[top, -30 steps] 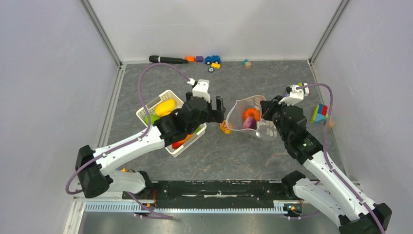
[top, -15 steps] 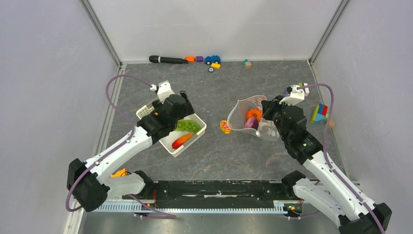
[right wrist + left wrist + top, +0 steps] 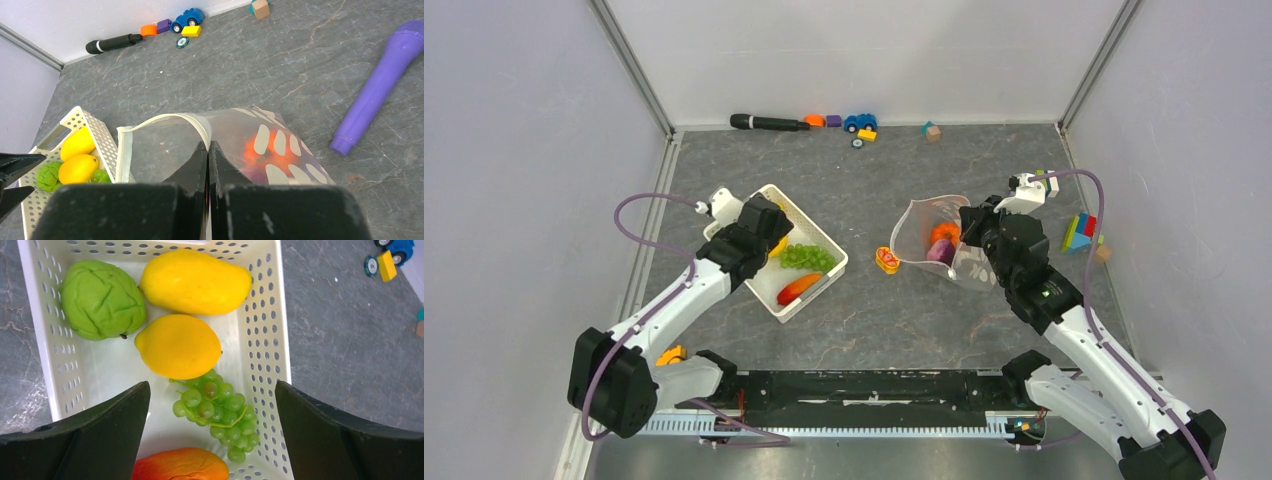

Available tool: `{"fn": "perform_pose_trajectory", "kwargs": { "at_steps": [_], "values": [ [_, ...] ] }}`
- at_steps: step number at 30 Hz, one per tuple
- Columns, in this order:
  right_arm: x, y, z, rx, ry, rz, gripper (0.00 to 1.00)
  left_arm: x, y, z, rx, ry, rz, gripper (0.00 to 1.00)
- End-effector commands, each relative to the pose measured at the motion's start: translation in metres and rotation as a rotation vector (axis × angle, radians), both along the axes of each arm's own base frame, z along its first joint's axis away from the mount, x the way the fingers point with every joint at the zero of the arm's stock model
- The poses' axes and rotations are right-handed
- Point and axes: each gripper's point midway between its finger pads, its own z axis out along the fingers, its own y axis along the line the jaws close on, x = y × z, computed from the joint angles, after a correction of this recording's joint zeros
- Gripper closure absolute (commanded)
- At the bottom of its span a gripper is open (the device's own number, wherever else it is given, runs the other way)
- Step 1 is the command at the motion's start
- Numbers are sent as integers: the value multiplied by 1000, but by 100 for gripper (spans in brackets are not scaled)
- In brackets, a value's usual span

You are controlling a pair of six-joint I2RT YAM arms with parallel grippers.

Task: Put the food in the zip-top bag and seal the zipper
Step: Pick up the fake fruit from the bin.

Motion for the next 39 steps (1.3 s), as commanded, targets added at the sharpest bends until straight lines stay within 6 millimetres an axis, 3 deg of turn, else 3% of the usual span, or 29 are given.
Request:
{"fn": "perform_pose_trajectory", "kwargs": {
  "at_steps": [1, 12, 24, 39],
  "values": [
    [2, 0, 13, 9, -43, 0, 100, 13, 7, -3, -113, -49, 119, 0],
    [2, -3, 12, 2, -41, -18, 100, 22, 20, -33, -213, 20, 246, 0],
    [4, -4, 10, -3, -37, -25, 100, 27, 16, -69, -234, 107, 270, 0],
    [2, -6, 14, 1, -48, -32, 100, 39, 25, -89, -234, 126, 327, 0]
  ]
}}
